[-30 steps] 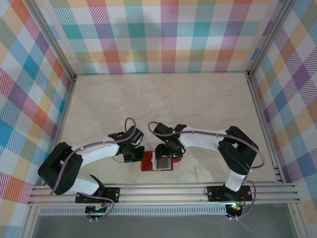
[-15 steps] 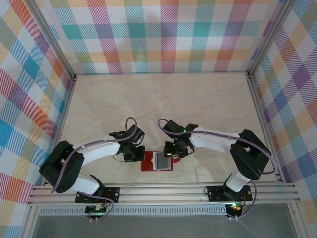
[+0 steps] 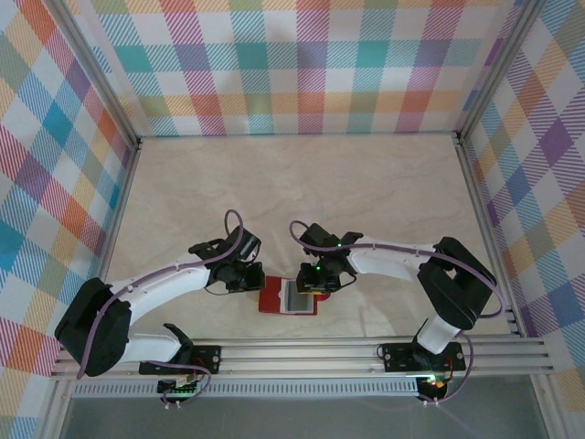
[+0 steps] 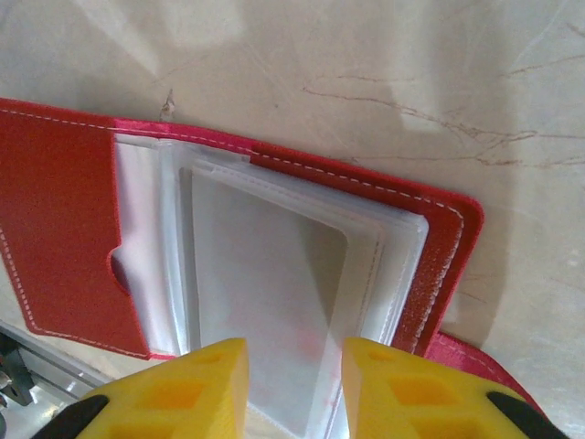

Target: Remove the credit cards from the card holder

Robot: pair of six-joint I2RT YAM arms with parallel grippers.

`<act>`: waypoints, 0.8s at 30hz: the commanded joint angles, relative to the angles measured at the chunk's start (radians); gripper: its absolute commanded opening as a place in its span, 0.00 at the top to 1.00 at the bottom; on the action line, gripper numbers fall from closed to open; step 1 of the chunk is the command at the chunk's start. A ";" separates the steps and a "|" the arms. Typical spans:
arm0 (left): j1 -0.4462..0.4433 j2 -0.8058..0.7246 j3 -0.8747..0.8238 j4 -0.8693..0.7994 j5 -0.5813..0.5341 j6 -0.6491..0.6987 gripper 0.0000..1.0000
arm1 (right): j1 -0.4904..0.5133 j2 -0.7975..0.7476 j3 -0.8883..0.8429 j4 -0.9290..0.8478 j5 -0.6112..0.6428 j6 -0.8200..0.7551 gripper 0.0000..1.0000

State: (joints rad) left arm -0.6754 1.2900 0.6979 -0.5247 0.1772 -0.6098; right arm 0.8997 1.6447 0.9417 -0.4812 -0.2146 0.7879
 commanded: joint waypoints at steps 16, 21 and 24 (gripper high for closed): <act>-0.003 0.170 -0.035 0.086 0.070 -0.003 0.89 | -0.002 0.014 -0.030 0.124 -0.107 0.041 0.78; -0.002 0.163 -0.034 0.070 0.055 -0.001 0.89 | -0.002 -0.032 -0.013 -0.007 0.023 0.019 0.69; -0.003 0.160 -0.030 0.057 0.047 0.003 0.89 | -0.010 -0.077 -0.012 -0.106 0.119 0.004 0.64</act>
State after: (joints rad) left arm -0.6754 1.4406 0.6777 -0.4644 0.2272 -0.6125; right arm 0.8974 1.6264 0.9234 -0.4671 -0.2001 0.8085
